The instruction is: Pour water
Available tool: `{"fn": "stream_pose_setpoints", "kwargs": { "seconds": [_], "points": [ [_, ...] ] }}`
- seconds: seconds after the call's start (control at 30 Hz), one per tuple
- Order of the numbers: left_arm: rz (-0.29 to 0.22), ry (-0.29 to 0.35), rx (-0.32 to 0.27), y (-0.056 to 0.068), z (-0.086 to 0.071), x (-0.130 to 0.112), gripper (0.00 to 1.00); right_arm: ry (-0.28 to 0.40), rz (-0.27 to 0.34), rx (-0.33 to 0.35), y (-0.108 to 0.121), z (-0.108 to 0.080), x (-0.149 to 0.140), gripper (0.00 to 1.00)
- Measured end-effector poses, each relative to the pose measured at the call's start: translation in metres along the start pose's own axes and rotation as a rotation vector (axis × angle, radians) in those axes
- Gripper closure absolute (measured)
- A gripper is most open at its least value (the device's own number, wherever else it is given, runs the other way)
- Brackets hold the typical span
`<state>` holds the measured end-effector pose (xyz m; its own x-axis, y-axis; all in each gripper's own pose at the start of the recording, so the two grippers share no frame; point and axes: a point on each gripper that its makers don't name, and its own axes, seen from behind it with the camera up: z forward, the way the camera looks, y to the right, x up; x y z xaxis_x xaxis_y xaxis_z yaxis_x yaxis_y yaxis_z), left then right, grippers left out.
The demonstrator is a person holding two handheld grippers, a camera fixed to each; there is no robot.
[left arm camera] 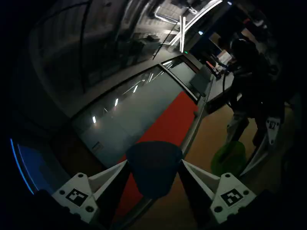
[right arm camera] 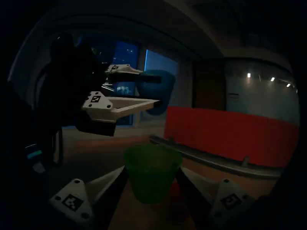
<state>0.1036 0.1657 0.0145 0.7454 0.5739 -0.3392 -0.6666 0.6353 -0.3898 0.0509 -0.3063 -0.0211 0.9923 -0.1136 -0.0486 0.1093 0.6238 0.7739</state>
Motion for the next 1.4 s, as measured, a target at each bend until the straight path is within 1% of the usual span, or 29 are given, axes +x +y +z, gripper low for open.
{"fn": "stream_pose_setpoints", "kwargs": {
  "seconds": [0.1, 0.2, 0.3, 0.5, 0.7, 0.8, 0.97, 1.07, 1.17, 1.3, 1.4],
  "points": [
    [-0.139, -0.004, -0.003, -0.003, -0.002, -0.008, 0.17, 0.005, 0.0, -0.008, 0.001, -0.003, 0.002, 0.0],
    [-0.253, 0.0, -0.012, -0.002, -0.006, -0.015, 0.17, 0.009, -0.001, -0.015, 0.003, -0.007, 0.004, 0.0],
    [-0.331, -0.005, -0.014, -0.003, -0.01, -0.024, 0.17, 0.011, -0.001, -0.023, 0.005, -0.012, 0.005, 0.0],
    [-0.441, -0.031, -0.018, -0.001, -0.014, -0.046, 0.17, 0.013, 0.003, -0.045, 0.012, -0.023, 0.004, 0.0],
    [-0.511, -0.064, -0.019, 0.001, -0.013, -0.066, 0.17, 0.013, 0.019, -0.062, 0.02, -0.033, 0.004, 0.0],
    [-0.526, -0.077, -0.019, 0.004, -0.014, -0.075, 0.17, 0.01, 0.024, -0.07, 0.025, -0.037, 0.003, 0.0],
    [-0.526, -0.117, -0.019, 0.013, -0.018, -0.096, 0.17, -0.015, 0.022, -0.088, 0.036, -0.046, -0.005, 0.0],
    [-0.531, -0.144, -0.032, 0.023, -0.02, -0.108, 0.17, -0.037, 0.026, -0.1, 0.043, -0.051, -0.013, 0.0],
    [-0.547, -0.178, -0.051, 0.035, -0.02, -0.122, 0.17, -0.062, 0.033, -0.114, 0.052, -0.057, -0.022, 0.0],
    [-0.565, -0.222, -0.084, 0.055, -0.019, -0.138, 0.16, -0.102, 0.043, -0.125, 0.06, -0.065, -0.038, 0.0],
    [-0.56, -0.245, -0.107, 0.07, -0.018, -0.147, 0.17, -0.131, 0.048, -0.125, 0.063, -0.072, -0.048, 0.0]
  ]
}}
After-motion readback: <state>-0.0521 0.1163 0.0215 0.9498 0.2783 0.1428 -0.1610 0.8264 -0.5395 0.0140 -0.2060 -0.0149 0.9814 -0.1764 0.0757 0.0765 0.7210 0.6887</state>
